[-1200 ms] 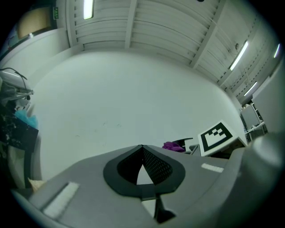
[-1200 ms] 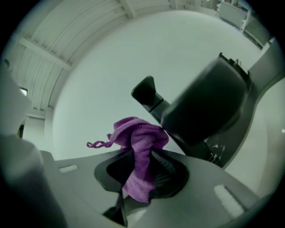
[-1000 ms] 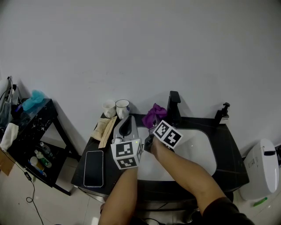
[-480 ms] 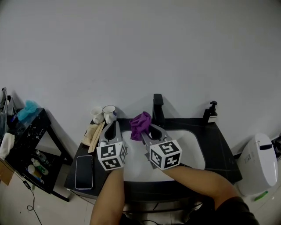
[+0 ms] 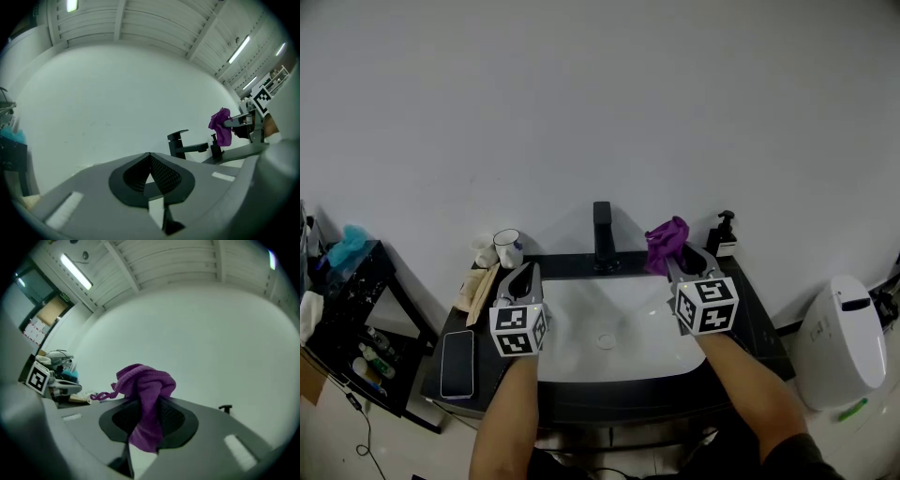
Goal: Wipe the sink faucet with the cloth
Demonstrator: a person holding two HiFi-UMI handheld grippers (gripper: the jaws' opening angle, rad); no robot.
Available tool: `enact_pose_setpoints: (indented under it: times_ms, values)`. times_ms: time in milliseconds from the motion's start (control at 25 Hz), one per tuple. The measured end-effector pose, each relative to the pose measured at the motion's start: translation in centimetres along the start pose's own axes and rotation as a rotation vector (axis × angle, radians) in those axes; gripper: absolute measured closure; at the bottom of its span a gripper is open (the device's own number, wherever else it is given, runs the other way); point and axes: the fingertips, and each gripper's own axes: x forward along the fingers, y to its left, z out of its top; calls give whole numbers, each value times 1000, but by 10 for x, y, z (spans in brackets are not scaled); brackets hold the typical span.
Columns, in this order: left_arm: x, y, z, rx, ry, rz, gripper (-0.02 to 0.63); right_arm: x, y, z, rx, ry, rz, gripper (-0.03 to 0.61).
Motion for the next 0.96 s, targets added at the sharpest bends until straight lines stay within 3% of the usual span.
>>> enact_pose_setpoints:
  times_ms: [200, 520, 960]
  values:
    - [0, -12, -6, 13, 25, -31, 597, 3, -25, -40, -56, 52, -70, 479]
    - [8, -15, -4, -25, 25, -60, 597, 5, 15, -44, -117, 62, 37, 480]
    - [7, -15, -11, -28, 50, -54, 597, 2, 26, -48, -162, 57, 77, 480]
